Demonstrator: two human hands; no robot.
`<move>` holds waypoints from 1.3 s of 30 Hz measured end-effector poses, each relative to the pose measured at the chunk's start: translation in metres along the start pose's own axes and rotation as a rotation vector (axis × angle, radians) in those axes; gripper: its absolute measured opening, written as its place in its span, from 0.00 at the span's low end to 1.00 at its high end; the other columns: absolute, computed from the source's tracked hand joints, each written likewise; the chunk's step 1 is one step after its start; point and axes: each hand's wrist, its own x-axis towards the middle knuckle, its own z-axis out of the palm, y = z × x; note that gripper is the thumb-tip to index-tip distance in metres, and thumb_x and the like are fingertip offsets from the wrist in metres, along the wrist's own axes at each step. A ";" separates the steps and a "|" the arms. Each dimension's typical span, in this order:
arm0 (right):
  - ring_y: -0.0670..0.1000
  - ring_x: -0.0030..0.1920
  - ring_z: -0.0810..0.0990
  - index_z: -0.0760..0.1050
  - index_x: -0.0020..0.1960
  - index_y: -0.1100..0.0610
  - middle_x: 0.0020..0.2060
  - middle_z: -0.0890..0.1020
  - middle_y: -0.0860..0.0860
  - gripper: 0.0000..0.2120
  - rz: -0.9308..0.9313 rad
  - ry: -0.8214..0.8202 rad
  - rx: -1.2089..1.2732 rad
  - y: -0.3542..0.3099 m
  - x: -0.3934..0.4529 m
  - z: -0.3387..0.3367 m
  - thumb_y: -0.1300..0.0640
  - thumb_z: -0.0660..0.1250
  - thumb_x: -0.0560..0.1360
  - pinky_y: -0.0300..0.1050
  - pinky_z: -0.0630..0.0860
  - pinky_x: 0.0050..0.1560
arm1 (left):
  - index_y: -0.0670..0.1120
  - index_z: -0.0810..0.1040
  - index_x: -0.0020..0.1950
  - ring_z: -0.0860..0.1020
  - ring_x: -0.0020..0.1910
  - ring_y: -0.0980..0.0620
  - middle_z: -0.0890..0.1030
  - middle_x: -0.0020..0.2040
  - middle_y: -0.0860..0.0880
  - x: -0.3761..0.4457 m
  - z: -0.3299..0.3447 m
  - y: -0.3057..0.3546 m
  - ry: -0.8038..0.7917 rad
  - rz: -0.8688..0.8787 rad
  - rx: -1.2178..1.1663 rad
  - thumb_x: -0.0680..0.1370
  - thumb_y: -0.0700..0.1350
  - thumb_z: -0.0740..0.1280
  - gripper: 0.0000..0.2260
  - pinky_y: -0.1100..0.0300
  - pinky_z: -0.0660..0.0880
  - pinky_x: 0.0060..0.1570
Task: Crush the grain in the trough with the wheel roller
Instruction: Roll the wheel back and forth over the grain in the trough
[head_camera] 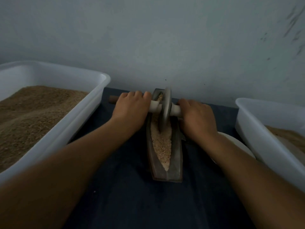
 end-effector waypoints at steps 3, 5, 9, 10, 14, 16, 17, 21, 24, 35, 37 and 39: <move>0.59 0.43 0.77 0.73 0.56 0.53 0.45 0.78 0.54 0.12 0.024 -0.041 -0.018 0.003 0.022 0.005 0.52 0.68 0.74 0.47 0.57 0.37 | 0.48 0.68 0.62 0.76 0.56 0.41 0.77 0.57 0.43 0.019 0.005 -0.004 -0.036 -0.038 -0.029 0.76 0.45 0.68 0.17 0.46 0.71 0.54; 0.59 0.45 0.77 0.73 0.57 0.52 0.46 0.78 0.53 0.13 0.031 -0.054 -0.028 0.005 0.032 0.006 0.52 0.68 0.74 0.47 0.58 0.37 | 0.48 0.68 0.63 0.75 0.56 0.41 0.76 0.57 0.43 0.025 0.007 -0.004 -0.052 -0.059 -0.038 0.75 0.44 0.68 0.18 0.45 0.71 0.54; 0.59 0.42 0.77 0.73 0.53 0.53 0.44 0.78 0.53 0.08 0.013 -0.037 -0.037 0.004 0.034 0.006 0.55 0.66 0.75 0.47 0.58 0.36 | 0.48 0.69 0.60 0.77 0.52 0.42 0.78 0.54 0.43 0.022 0.010 -0.005 -0.038 -0.098 -0.067 0.75 0.43 0.69 0.16 0.47 0.71 0.52; 0.59 0.42 0.77 0.74 0.52 0.54 0.43 0.78 0.53 0.07 0.011 -0.027 -0.039 0.003 0.032 0.005 0.56 0.66 0.75 0.47 0.57 0.36 | 0.48 0.69 0.59 0.78 0.51 0.42 0.79 0.53 0.44 0.018 0.010 -0.004 -0.025 -0.104 -0.059 0.75 0.43 0.69 0.15 0.49 0.71 0.50; 0.60 0.39 0.76 0.75 0.45 0.57 0.38 0.78 0.55 0.04 -0.021 0.063 0.023 -0.002 0.013 -0.001 0.61 0.68 0.71 0.46 0.55 0.38 | 0.47 0.70 0.55 0.79 0.47 0.46 0.80 0.50 0.46 -0.009 0.008 0.002 0.045 -0.099 -0.024 0.75 0.44 0.69 0.12 0.53 0.69 0.45; 0.59 0.37 0.75 0.73 0.42 0.56 0.36 0.77 0.54 0.06 -0.026 0.120 0.065 -0.006 -0.001 -0.005 0.63 0.70 0.70 0.46 0.55 0.40 | 0.48 0.69 0.54 0.78 0.46 0.47 0.79 0.49 0.47 -0.024 0.003 0.003 0.072 -0.067 -0.009 0.75 0.45 0.69 0.12 0.55 0.69 0.45; 0.58 0.37 0.75 0.72 0.41 0.55 0.35 0.77 0.54 0.07 -0.020 0.133 0.080 -0.007 -0.008 -0.007 0.63 0.70 0.70 0.45 0.56 0.41 | 0.48 0.69 0.54 0.78 0.46 0.48 0.79 0.49 0.48 -0.031 0.000 0.004 0.080 -0.049 0.005 0.75 0.46 0.70 0.13 0.55 0.70 0.45; 0.56 0.41 0.76 0.76 0.49 0.55 0.40 0.78 0.51 0.08 0.014 0.106 0.146 -0.010 -0.039 -0.017 0.62 0.70 0.71 0.46 0.60 0.44 | 0.49 0.70 0.56 0.77 0.47 0.50 0.79 0.51 0.49 -0.053 -0.017 0.010 0.096 0.020 0.031 0.73 0.48 0.71 0.15 0.56 0.71 0.48; 0.55 0.44 0.77 0.77 0.54 0.54 0.44 0.79 0.51 0.11 0.004 0.099 0.206 -0.014 -0.063 -0.031 0.60 0.69 0.72 0.48 0.65 0.46 | 0.51 0.71 0.56 0.77 0.47 0.51 0.79 0.51 0.51 -0.070 -0.033 0.012 0.113 0.049 -0.015 0.72 0.49 0.72 0.17 0.56 0.70 0.50; 0.55 0.53 0.77 0.75 0.63 0.55 0.53 0.80 0.53 0.20 -0.042 0.062 0.175 -0.011 -0.072 -0.032 0.59 0.73 0.72 0.51 0.68 0.56 | 0.49 0.70 0.66 0.77 0.52 0.49 0.78 0.56 0.49 -0.087 -0.033 0.002 0.132 0.155 -0.046 0.69 0.52 0.75 0.28 0.51 0.72 0.57; 0.56 0.58 0.76 0.71 0.69 0.55 0.58 0.78 0.53 0.25 -0.021 -0.013 0.170 -0.006 -0.059 -0.021 0.58 0.72 0.73 0.51 0.67 0.60 | 0.49 0.68 0.69 0.76 0.56 0.48 0.77 0.59 0.49 -0.075 -0.024 0.001 0.144 0.177 -0.048 0.70 0.51 0.73 0.29 0.50 0.70 0.60; 0.57 0.58 0.76 0.70 0.70 0.55 0.59 0.78 0.53 0.26 -0.004 -0.041 0.142 -0.003 -0.043 -0.012 0.57 0.71 0.73 0.53 0.69 0.59 | 0.50 0.68 0.68 0.75 0.58 0.47 0.76 0.60 0.49 -0.058 -0.015 -0.001 0.127 0.157 -0.066 0.72 0.51 0.72 0.27 0.50 0.68 0.61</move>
